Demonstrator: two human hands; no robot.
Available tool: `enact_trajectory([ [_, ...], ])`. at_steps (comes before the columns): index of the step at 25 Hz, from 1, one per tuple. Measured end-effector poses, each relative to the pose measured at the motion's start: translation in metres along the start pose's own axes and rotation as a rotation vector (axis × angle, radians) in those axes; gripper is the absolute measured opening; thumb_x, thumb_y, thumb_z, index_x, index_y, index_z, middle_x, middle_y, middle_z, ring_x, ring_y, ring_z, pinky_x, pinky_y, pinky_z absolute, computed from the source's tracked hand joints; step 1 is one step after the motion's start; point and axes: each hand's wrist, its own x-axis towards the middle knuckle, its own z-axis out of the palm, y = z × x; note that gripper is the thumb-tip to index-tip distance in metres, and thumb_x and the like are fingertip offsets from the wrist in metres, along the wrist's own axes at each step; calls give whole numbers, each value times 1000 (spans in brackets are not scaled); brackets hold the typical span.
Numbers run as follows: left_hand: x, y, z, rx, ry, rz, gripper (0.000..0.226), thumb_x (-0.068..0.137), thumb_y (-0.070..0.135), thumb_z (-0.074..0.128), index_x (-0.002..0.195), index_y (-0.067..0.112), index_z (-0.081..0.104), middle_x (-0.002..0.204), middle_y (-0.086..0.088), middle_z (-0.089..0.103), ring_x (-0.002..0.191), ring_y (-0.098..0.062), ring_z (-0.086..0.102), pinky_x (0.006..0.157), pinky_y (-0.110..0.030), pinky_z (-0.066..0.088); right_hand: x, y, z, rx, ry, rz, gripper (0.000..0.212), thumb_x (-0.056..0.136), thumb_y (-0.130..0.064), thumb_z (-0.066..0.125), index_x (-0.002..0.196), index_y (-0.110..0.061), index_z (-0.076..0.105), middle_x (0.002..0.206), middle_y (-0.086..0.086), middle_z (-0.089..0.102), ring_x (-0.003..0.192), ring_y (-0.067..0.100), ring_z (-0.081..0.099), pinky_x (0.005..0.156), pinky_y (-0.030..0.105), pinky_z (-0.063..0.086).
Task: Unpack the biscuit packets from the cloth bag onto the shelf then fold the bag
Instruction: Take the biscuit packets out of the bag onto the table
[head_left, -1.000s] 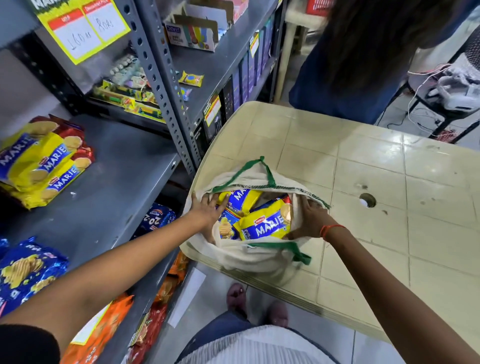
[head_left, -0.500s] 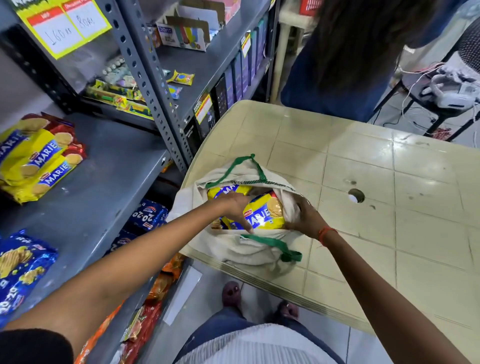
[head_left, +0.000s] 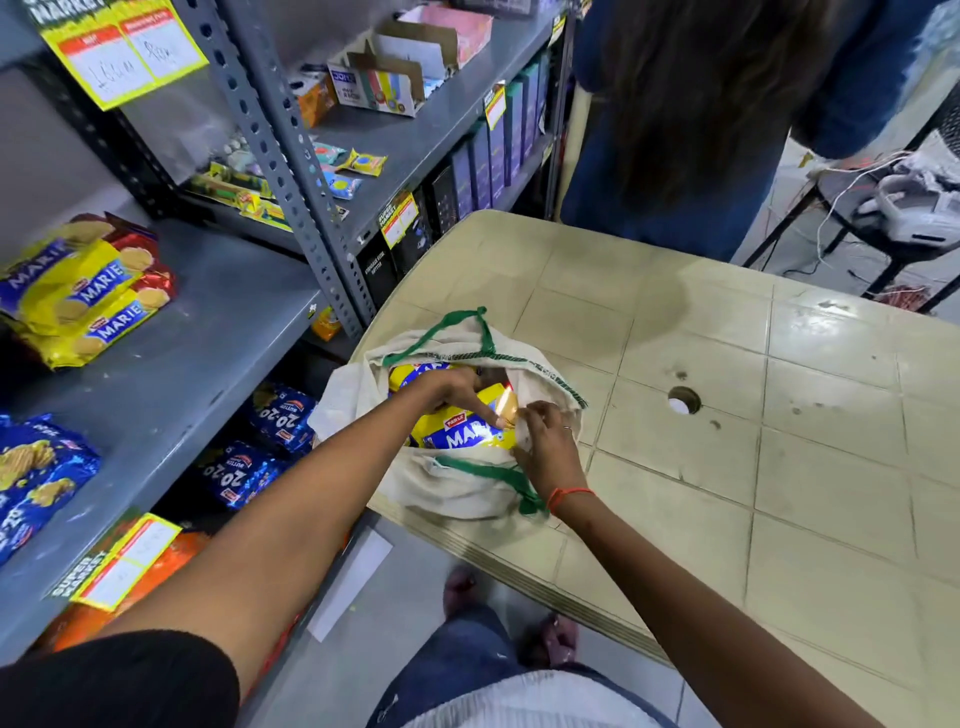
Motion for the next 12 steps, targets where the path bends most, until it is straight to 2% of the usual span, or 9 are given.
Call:
enact_trajectory([
  [1,0,1,0,-7,14,-29,53,67,47,79,97,11,54,96,-6,54,79,-19,51,61,-28,38,0,1,-1,1,-7,-2,52,72,0,68,121,5,54,126,25,50,117,39,49,99,37,42],
  [2,2,0,0,-25,26,-42,50,65,48,81,84,14,50,85,-3,48,68,-17,45,55,-28,32,-1,2,0,6,-6,-13,53,71,0,68,122,5,54,126,25,50,117,39,49,100,37,42],
  [3,2,-1,0,-52,35,-54,49,65,47,81,83,15,50,85,-3,47,67,-17,46,55,-28,31,-2,2,-1,15,-9,-19,53,71,-1,69,122,4,54,126,25,50,118,39,48,101,37,41],
  [4,2,-1,1,-102,39,-41,49,67,44,81,95,13,55,93,-3,51,76,-19,52,60,-29,34,-2,6,-2,28,-8,-21,54,71,-2,70,122,4,54,126,25,50,119,38,47,101,37,41],
  [6,0,-7,4,-157,44,-27,73,72,38,78,130,8,48,122,-6,54,106,-22,55,75,-30,40,-1,10,-2,63,-12,1,53,72,-5,71,122,1,55,127,23,50,120,37,46,101,39,41],
  [8,-1,-12,7,-178,71,-7,84,71,40,79,138,7,40,137,-6,48,122,-24,49,81,-29,38,-2,12,-4,93,18,6,49,73,-7,71,119,-1,57,122,21,52,117,35,48,100,39,43],
  [9,-1,-15,4,-178,85,6,85,67,42,81,135,8,43,134,-6,48,121,-25,49,81,-29,38,-2,12,-5,104,37,15,47,73,-6,71,117,-1,58,120,20,53,115,34,49,99,37,42],
  [12,-4,-28,-19,-152,171,27,66,55,47,86,106,18,56,102,2,47,89,-17,49,74,-29,40,3,18,-5,72,-7,94,46,75,-6,68,119,-2,56,123,20,52,116,35,48,97,32,39],
])
